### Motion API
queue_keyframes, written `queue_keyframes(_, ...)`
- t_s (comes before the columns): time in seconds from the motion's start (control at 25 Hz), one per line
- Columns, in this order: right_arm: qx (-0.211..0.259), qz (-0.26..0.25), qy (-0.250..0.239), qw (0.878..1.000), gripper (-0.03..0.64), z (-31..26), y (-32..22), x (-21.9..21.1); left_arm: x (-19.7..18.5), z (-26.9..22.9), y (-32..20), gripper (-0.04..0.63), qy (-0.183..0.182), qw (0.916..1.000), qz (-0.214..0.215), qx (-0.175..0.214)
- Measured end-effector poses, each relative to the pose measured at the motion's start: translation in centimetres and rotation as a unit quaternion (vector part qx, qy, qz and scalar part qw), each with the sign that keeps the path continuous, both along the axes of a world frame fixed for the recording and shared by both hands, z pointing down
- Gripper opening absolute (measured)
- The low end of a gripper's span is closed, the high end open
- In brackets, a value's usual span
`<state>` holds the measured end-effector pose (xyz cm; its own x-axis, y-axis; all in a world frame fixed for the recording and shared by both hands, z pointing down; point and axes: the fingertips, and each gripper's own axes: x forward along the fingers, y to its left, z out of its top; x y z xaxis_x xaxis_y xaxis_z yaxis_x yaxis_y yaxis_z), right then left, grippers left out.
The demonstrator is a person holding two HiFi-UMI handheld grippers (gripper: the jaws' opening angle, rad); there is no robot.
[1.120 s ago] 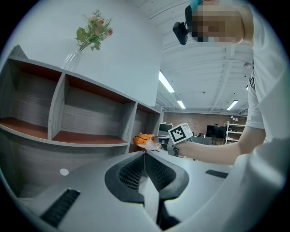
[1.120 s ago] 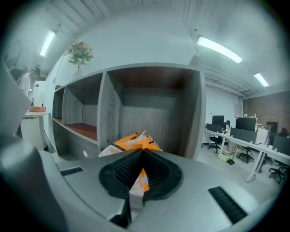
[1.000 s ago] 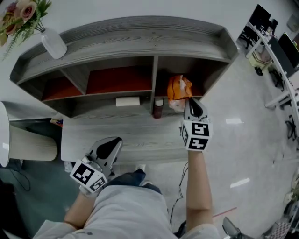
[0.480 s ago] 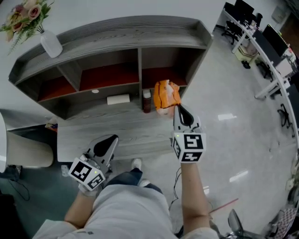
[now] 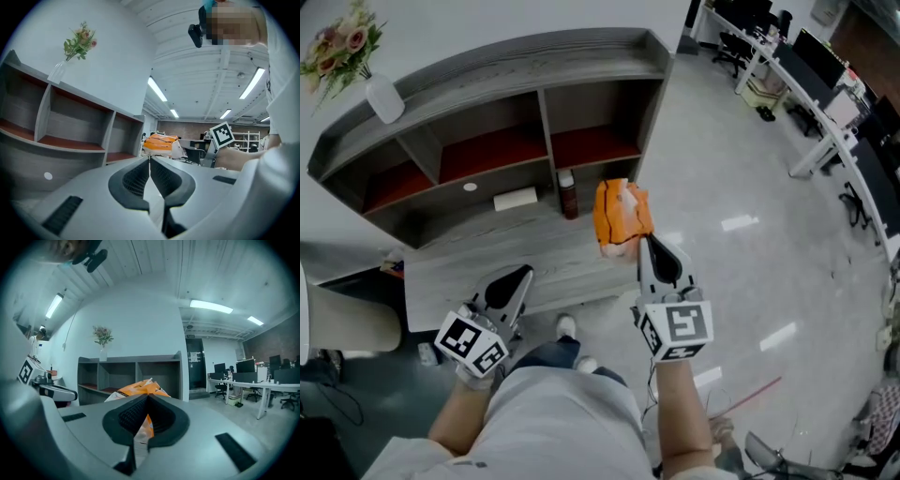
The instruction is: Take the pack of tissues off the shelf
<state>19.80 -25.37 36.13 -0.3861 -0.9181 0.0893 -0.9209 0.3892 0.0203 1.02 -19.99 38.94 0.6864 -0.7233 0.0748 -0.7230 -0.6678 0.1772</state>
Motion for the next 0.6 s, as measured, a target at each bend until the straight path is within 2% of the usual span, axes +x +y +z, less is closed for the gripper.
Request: queue_keyframes(0.6, 0.004, 0.011, -0.014, 1.000, 0.018, 1.0, 11.1, 1.1, 4.0, 0.0, 3.6, 0.021, -0.006, 0.9986, 0.053, 0.006)
